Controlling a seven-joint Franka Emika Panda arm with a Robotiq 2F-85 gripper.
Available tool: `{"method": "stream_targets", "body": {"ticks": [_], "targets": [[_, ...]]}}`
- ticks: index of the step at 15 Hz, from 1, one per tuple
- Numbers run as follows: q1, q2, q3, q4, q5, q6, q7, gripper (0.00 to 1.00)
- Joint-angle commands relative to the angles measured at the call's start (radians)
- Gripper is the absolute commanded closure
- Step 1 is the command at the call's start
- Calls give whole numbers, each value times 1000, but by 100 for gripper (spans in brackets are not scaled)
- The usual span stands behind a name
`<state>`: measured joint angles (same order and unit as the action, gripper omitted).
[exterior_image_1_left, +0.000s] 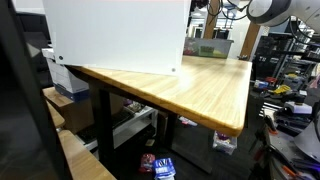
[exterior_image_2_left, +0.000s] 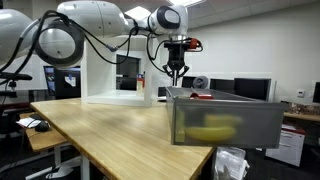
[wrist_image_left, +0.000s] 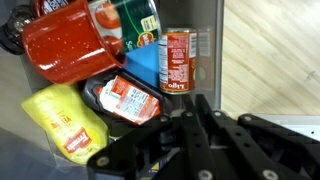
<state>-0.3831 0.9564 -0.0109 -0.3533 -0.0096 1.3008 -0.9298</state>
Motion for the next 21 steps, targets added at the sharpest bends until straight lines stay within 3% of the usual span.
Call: {"method": "stream_targets", "body": {"ticks": [1, 2, 4, 11, 18, 21], "targets": [[-22, -26, -15, -15, -2, -8, 8, 60], [-34, -28, -19, -15, 0, -8, 10, 50], [-47, -31, -23, -17, 2, -13, 19, 39], [-84, -38, -41, -16, -4, -11, 42, 6], [-109, -52, -42, -33, -3, -82, 5, 0], [-120, -52, -43, -31, 7, -133, 70, 0]]}}
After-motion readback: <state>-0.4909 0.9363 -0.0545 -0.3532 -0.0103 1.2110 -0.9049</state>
